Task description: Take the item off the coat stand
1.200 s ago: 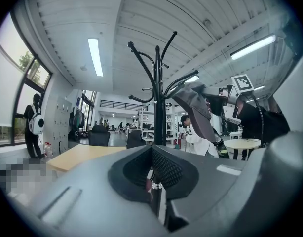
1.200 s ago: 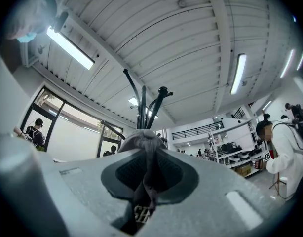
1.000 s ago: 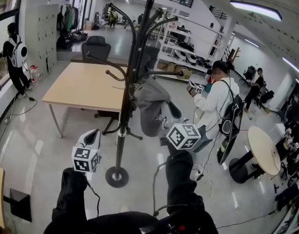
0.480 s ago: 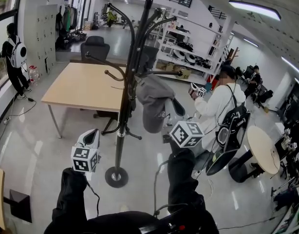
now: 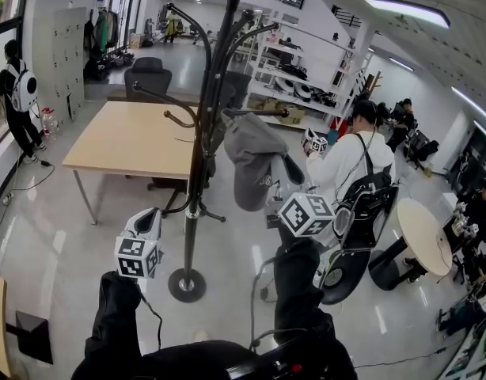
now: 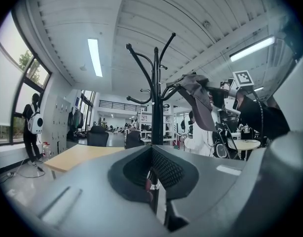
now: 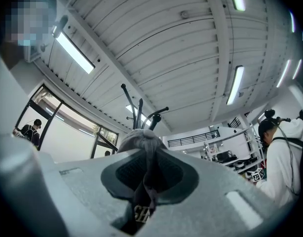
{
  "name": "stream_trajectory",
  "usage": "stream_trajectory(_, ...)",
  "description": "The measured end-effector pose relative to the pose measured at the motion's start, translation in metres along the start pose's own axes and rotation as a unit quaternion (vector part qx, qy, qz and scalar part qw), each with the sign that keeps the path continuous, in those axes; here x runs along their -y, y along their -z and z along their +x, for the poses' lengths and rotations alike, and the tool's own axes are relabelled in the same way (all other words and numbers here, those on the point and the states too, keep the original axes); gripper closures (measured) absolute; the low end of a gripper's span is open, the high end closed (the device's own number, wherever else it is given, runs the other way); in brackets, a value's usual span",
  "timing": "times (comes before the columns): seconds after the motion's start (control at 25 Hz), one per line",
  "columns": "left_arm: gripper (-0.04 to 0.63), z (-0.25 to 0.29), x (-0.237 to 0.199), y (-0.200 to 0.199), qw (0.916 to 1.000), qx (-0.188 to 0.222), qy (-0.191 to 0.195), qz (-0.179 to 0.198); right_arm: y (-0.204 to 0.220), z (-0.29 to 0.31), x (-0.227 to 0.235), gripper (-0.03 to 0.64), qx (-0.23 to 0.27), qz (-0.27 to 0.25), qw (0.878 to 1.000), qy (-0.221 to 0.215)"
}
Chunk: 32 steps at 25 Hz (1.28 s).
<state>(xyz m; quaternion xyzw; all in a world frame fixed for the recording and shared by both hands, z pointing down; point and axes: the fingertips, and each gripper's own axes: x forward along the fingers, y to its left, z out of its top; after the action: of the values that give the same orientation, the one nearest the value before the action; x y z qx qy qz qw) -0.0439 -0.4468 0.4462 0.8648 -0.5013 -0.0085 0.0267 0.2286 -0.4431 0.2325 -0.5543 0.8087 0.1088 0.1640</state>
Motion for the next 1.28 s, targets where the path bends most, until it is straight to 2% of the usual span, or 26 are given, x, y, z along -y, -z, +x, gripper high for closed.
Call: stream_trajectory(1.28, 0.594, 0.000, 0.033, 0.001, 0.9993, 0.001, 0.037, 0.003, -0.051, -0.057, 0.027, 0.571, 0.040, -0.019, 0.997, 0.058)
